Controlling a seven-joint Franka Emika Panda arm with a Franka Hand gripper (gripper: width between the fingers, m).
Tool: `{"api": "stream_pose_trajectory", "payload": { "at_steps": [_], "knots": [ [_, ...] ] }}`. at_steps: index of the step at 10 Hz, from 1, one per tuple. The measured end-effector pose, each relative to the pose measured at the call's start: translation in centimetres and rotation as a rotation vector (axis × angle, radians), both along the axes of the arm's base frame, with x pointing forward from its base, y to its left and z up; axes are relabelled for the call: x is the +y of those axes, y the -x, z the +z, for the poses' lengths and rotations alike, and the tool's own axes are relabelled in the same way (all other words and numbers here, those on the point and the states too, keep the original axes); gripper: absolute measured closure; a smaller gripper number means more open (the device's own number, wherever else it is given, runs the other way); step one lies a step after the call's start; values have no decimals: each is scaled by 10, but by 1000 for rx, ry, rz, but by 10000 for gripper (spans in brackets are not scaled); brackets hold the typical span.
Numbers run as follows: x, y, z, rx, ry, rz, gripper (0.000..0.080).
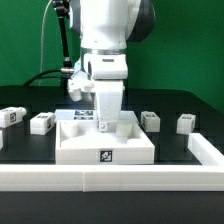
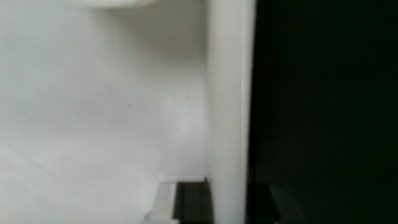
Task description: Assemble one leg
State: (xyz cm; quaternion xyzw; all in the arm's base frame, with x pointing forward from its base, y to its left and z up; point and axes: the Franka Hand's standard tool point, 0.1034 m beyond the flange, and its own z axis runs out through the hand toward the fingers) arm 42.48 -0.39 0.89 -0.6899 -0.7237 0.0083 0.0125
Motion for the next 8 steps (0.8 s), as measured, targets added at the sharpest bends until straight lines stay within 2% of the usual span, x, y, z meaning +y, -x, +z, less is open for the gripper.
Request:
{"api": "stream_pose_trajectory", "payload": {
  "at_steps": [4,6,8],
  "knots": [
    [50,-33,-1,-26,-15,-17,739],
    [65,-52,-1,-42,-21,1,739],
    [75,-61,0,-45,-21,-11,739]
  ]
}}
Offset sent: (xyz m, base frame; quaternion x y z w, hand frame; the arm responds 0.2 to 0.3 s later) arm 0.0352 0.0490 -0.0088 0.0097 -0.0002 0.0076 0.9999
